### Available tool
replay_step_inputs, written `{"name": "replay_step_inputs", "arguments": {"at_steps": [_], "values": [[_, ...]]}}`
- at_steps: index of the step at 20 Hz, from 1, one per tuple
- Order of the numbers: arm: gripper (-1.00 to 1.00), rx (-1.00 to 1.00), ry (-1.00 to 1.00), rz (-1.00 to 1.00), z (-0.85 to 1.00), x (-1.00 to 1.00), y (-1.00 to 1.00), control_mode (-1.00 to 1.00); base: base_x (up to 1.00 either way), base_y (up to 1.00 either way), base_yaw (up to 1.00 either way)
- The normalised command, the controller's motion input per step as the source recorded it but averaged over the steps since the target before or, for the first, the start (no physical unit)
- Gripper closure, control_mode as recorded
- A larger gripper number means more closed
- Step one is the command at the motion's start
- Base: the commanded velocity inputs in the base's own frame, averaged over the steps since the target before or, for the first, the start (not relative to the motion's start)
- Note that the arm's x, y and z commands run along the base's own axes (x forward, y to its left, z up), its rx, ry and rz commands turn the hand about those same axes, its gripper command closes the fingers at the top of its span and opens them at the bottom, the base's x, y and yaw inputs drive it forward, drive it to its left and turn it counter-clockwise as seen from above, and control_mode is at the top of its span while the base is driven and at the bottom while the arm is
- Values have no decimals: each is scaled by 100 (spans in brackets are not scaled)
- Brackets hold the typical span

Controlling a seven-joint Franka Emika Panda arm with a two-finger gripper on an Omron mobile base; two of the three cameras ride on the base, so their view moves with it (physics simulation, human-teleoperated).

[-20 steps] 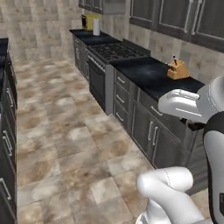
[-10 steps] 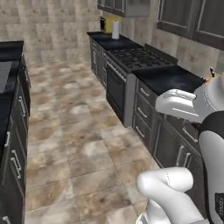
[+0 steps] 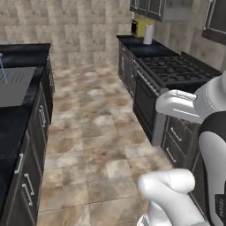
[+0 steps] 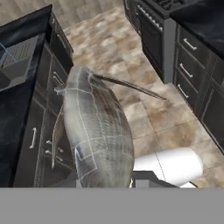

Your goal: Take the fish out of the fridge, briefly rinse it in the sink, and place it on the tray next to the sink.

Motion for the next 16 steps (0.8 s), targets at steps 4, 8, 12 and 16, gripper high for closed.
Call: {"name": "replay_step_inputs", "arguments": {"at_steps": [4, 8, 12, 16], "values": [[100, 0, 0, 0, 0, 0, 0, 100, 100, -6, 33], [100, 0, 0, 0, 0, 0, 0, 100, 100, -7, 36], [100, 0, 0, 0, 0, 0, 0, 100, 100, -16, 34], [100, 0, 0, 0, 0, 0, 0, 100, 100, -31, 29]]}}
